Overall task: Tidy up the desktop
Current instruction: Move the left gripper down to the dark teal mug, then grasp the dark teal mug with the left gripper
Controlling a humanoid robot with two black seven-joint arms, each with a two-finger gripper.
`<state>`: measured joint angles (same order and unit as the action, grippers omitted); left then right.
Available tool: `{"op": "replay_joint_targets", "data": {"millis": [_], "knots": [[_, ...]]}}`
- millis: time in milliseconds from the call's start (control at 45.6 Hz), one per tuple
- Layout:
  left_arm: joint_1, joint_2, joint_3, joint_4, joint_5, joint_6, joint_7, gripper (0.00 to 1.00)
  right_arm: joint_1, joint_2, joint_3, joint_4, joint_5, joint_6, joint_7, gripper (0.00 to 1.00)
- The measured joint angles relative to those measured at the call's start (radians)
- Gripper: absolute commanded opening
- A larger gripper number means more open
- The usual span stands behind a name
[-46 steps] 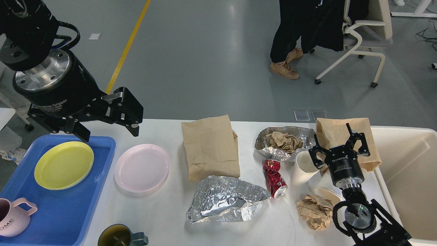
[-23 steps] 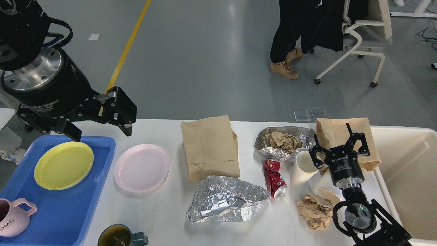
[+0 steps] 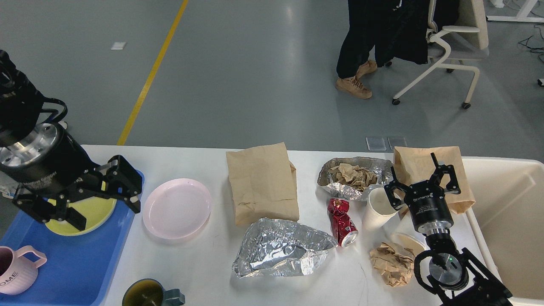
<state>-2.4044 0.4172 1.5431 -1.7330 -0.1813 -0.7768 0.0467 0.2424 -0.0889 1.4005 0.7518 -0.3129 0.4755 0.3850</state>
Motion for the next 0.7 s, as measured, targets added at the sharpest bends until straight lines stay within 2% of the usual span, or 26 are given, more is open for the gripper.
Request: {"op": "replay_joint_targets", "data": {"millis": [132, 241, 417, 504, 702], "knots": [[0.178, 0.008, -0.006, 0.002, 0.046, 0.137, 0.001, 0.88, 0.0, 0.0, 0.0, 0.0, 0.0, 0.0, 0.0, 1.0], [0.337, 0.009, -0.017, 0.004, 0.084, 0.296, 0.002, 0.85, 0.0, 0.0, 0.0, 0.0, 0.0, 0.0, 0.0, 1.0], [0.529, 0.001, -0.052, 0.006, 0.124, 0.499, -0.001, 0.83, 0.0, 0.0, 0.0, 0.0, 0.0, 0.0, 0.0, 1.0], [0.59, 0.0, -0.094, 0.006, 0.157, 0.537, -0.002, 0.83, 0.0, 0.0, 0.0, 0.0, 0.0, 0.0, 0.0, 1.0], [0.639, -0.008, -0.121, 0.01, 0.186, 0.563, -0.001, 0.82, 0.0, 0.0, 0.0, 0.0, 0.0, 0.0, 0.0, 1.0]]}}
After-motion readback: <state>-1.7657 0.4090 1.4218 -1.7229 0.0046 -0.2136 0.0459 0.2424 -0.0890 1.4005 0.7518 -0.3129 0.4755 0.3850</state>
